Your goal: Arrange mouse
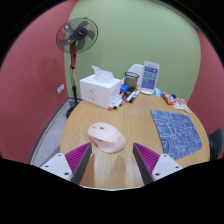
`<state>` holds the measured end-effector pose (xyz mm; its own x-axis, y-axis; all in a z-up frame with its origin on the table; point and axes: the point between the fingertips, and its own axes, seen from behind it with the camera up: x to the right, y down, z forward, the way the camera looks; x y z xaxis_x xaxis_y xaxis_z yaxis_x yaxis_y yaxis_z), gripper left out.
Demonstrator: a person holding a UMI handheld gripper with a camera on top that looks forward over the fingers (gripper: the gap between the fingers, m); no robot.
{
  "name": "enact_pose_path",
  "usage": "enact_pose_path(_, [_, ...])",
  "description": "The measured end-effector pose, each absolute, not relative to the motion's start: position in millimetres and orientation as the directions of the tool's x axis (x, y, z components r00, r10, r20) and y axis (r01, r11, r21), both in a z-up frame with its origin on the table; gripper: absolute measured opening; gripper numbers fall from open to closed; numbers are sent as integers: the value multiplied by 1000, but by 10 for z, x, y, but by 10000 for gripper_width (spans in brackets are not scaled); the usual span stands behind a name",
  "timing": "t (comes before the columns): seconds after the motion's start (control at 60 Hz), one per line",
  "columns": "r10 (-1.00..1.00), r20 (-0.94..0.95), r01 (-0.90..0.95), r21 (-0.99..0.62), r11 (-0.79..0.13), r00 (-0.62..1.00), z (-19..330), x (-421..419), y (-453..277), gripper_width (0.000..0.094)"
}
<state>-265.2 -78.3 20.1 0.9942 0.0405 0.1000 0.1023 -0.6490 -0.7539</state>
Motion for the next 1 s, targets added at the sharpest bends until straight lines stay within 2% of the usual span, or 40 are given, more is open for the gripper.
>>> enact_pose_path(0.083, [63,110,124,-736,-665,992,51,-2652,-613,840])
enact_pose_path(0.233, [116,93,146,-742,-655,989,2,-2701,-332,837])
enact_pose_path(0.45, [70,41,77,-740,-668,997,-100,-2552,22,821])
enact_pose_path(0.517, [75,22,66,-742,-667,997,-112,-2573,89,770])
enact_pose_path(0.567, [80,8,59,-744,-665,997,-117,-2612,127,658])
enact_pose_path(0.617, [89,13,69,-747,-661,996,-117,-2635,160,623])
enact_pose_path(0.633, [94,16,75,-748,-659,995,-117,-2643,168,562])
enact_pose_path(0.8, [82,51,93,-753,-652,995,-91,-2651,188,459])
enact_pose_path(0.917, [68,63,93,-737,-670,996,-70,-2683,165,421])
enact_pose_path(1.0, [82,59,98,-753,-650,995,147,-2762,162,409])
